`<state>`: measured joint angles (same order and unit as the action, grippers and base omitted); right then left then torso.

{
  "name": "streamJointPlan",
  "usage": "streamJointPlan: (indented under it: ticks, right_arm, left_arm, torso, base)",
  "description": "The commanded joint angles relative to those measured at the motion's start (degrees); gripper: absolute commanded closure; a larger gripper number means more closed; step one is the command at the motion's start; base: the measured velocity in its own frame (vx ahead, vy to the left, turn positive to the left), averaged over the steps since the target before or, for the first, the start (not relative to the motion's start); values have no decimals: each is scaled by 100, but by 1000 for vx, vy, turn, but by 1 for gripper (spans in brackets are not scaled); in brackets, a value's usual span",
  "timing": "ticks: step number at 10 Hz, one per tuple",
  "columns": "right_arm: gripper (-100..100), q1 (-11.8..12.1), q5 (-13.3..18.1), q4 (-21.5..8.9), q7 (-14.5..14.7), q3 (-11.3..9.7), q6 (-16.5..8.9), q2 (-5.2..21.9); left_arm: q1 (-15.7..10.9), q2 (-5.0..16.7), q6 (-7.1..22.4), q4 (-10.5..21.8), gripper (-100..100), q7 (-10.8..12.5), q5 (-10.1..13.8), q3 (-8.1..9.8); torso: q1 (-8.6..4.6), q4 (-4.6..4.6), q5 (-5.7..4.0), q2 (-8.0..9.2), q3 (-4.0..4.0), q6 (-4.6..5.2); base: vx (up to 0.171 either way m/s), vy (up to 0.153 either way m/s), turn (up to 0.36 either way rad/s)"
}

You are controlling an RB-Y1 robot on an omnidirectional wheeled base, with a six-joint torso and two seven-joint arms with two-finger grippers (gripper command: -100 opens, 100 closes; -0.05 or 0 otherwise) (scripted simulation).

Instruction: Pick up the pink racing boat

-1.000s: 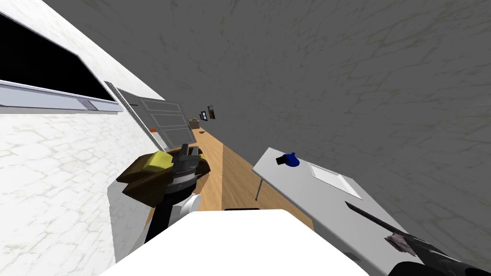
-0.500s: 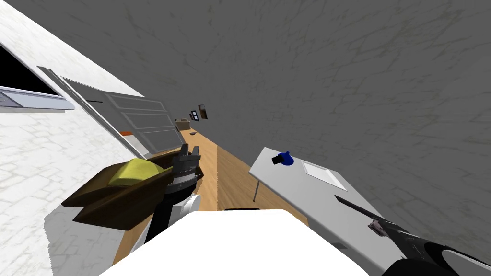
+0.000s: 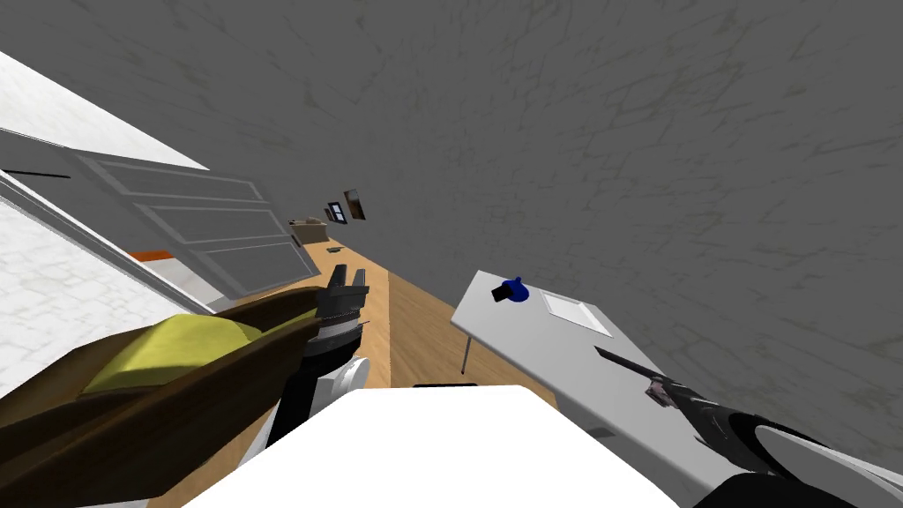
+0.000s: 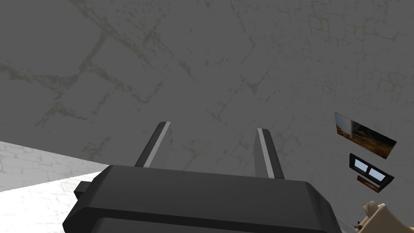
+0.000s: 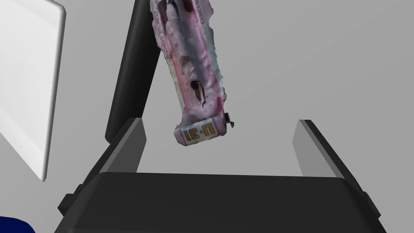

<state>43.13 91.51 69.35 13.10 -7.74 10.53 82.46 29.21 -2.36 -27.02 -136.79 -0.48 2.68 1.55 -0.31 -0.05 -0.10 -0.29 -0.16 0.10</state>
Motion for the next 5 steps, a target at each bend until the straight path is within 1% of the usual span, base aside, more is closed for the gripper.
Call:
streamJointPlan:
  ticks: [1, 2, 3, 4, 5]
  right_arm:
    - [-100, -225, -101, -88, 267, 4, 118, -53]
    - [-100, -418, -47, -96, 363, -59, 171, -55]
    - [-100, -327, -60, -89, 280, -37, 134, -48]
    - [100, -344, -55, -92, 302, -43, 150, -49]
    - [100, -342, -56, -91, 300, -42, 148, -48]
  left_arm:
    - [0, 0, 0, 0, 0, 0, 0, 0]
    - [-1, 0, 0, 0, 0, 0, 0, -1]
    - [-1, 0, 0, 0, 0, 0, 0, 0]
    - [-2, 0, 0, 0, 0, 0, 0, -1]
    - [-2, 0, 0, 0, 0, 0, 0, -1]
  torso:
    - [0, 0, 0, 0, 0, 0]
    - [3, 1, 0, 8, 3, -4]
    - [4, 3, 1, 17, 9, 0]
    - [3, 5, 1, 28, 15, -5]
    - [0, 8, 1, 37, 20, -3]
  base:
    - [82, 11, -110]
    - [55, 10, -203]
    - [26, 9, -50]
    - [5, 2, 10]
    - [2, 1, -11]
